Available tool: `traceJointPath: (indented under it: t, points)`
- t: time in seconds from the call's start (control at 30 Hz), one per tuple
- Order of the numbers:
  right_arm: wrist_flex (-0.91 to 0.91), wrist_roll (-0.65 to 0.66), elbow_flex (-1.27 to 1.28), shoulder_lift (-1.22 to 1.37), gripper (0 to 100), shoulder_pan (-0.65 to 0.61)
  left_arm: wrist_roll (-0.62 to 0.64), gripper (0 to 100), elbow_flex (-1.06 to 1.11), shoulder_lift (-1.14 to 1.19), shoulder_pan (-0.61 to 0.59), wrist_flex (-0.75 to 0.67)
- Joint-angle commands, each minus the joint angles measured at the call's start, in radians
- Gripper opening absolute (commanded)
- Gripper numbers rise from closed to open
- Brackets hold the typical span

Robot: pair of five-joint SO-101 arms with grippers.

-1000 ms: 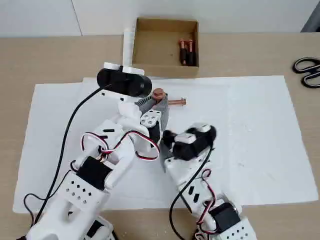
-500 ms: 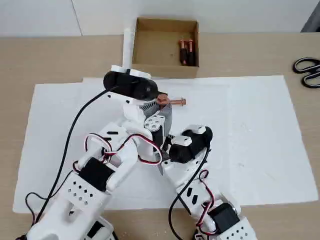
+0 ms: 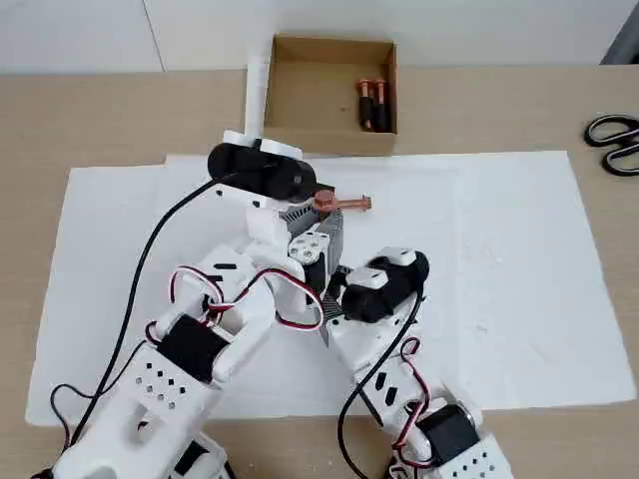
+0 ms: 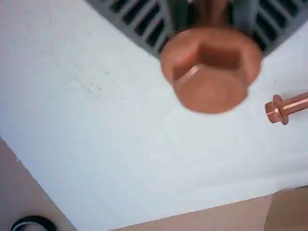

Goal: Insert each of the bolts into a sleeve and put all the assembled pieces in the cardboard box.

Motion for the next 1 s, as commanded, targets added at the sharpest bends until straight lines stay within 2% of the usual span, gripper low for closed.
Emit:
traceJointPath:
  t: [0.0, 0.97]
  points:
    - [-0.024, -0.008, -0.009, -0.012, 0.4, 0.015, 0.003, 0, -0.013, -0.041, 0.008, 0.005]
    - [-0.025, -0.009, -0.012, -0.012, 0.4, -0.016, 0.003, 0, 0.016, -0.031, 0.018, 0.0]
